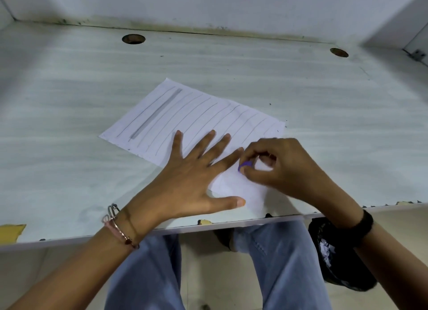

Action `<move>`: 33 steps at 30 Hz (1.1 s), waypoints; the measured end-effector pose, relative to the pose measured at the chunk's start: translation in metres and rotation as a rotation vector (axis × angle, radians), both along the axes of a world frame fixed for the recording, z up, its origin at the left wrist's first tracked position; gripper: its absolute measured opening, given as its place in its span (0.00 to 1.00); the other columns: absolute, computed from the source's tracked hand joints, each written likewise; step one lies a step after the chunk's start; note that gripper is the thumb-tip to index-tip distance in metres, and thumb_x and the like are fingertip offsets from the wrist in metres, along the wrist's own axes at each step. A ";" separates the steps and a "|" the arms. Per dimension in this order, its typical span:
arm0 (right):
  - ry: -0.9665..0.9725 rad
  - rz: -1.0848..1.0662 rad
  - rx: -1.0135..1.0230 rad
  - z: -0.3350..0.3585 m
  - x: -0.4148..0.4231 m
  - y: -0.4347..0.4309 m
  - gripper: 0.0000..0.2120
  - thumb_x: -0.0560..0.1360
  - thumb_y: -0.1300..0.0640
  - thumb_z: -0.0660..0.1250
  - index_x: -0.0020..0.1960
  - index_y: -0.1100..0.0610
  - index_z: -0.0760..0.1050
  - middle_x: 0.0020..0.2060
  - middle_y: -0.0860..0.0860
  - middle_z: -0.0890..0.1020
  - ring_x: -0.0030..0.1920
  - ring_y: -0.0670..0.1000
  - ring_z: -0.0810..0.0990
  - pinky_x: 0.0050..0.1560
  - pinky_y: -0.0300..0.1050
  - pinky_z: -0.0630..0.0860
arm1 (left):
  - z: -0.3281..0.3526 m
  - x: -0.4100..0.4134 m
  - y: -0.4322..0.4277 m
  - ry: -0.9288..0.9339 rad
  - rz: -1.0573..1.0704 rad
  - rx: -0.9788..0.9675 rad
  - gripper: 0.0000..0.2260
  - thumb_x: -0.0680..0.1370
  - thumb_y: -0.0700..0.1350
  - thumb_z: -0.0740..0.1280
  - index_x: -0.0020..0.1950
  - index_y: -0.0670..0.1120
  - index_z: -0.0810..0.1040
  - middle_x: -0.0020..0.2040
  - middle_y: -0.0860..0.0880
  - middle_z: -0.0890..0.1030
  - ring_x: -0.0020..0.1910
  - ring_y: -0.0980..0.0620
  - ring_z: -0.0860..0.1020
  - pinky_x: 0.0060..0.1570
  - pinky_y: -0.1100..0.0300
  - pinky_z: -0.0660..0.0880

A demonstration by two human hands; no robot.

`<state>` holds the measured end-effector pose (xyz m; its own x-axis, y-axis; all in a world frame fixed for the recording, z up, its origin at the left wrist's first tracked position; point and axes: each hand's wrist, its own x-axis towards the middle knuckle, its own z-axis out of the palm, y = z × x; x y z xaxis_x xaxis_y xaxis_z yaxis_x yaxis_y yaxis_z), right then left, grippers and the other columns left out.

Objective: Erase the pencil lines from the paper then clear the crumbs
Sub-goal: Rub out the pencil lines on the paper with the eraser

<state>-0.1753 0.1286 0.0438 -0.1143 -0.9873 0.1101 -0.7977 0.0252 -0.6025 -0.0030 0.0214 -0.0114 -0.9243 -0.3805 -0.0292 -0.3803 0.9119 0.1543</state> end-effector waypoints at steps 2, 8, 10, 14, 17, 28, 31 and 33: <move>-0.019 0.158 0.106 0.003 0.012 0.006 0.05 0.68 0.63 0.75 0.39 0.54 0.82 0.31 0.41 0.79 0.32 0.41 0.73 0.35 0.27 0.65 | 0.000 0.000 0.000 -0.001 -0.002 -0.002 0.41 0.69 0.79 0.42 0.76 0.64 0.33 0.78 0.57 0.31 0.75 0.55 0.28 0.69 0.31 0.34; -0.015 -0.024 -0.009 0.007 -0.002 -0.003 0.04 0.68 0.66 0.74 0.39 0.58 0.82 0.31 0.43 0.79 0.32 0.36 0.75 0.34 0.24 0.66 | 0.000 0.001 -0.001 -0.008 -0.014 0.019 0.38 0.71 0.76 0.42 0.75 0.65 0.29 0.77 0.58 0.30 0.74 0.56 0.27 0.70 0.32 0.33; -0.014 0.107 0.076 0.004 0.009 0.004 0.04 0.68 0.64 0.74 0.39 0.56 0.82 0.28 0.39 0.77 0.31 0.39 0.73 0.34 0.25 0.65 | 0.000 0.001 -0.002 -0.014 -0.012 0.044 0.33 0.73 0.72 0.39 0.75 0.65 0.30 0.76 0.59 0.29 0.73 0.57 0.26 0.70 0.33 0.32; -0.098 -0.028 0.029 0.003 -0.001 0.002 0.04 0.70 0.63 0.74 0.39 0.55 0.82 0.29 0.41 0.78 0.30 0.38 0.74 0.32 0.26 0.65 | -0.001 0.001 -0.003 0.020 0.002 0.098 0.27 0.75 0.60 0.33 0.74 0.67 0.32 0.76 0.63 0.30 0.73 0.60 0.27 0.70 0.35 0.32; -0.027 -0.007 -0.001 0.002 0.006 0.004 0.05 0.69 0.64 0.74 0.39 0.55 0.81 0.30 0.40 0.78 0.31 0.37 0.74 0.34 0.25 0.65 | 0.001 0.000 -0.001 0.032 0.023 0.107 0.27 0.76 0.58 0.32 0.76 0.67 0.35 0.77 0.62 0.32 0.74 0.61 0.29 0.71 0.36 0.33; -0.052 0.171 0.113 0.000 0.015 0.011 0.04 0.68 0.63 0.75 0.39 0.55 0.82 0.31 0.44 0.80 0.31 0.41 0.72 0.35 0.26 0.66 | -0.001 -0.002 0.000 -0.037 0.026 -0.016 0.27 0.74 0.57 0.29 0.74 0.64 0.29 0.76 0.59 0.29 0.75 0.56 0.28 0.71 0.33 0.35; -0.034 0.046 0.027 0.001 -0.003 0.002 0.05 0.69 0.65 0.74 0.39 0.56 0.82 0.32 0.44 0.80 0.33 0.38 0.74 0.36 0.25 0.66 | 0.000 -0.002 0.000 -0.030 0.025 -0.004 0.27 0.73 0.57 0.29 0.74 0.65 0.28 0.76 0.60 0.29 0.74 0.57 0.27 0.71 0.33 0.35; -0.027 -0.079 -0.052 0.003 -0.008 -0.003 0.05 0.69 0.66 0.73 0.39 0.57 0.81 0.29 0.42 0.78 0.32 0.36 0.74 0.35 0.24 0.66 | 0.000 -0.002 0.001 -0.032 0.024 0.014 0.27 0.73 0.56 0.28 0.73 0.65 0.28 0.76 0.60 0.29 0.74 0.57 0.27 0.71 0.33 0.35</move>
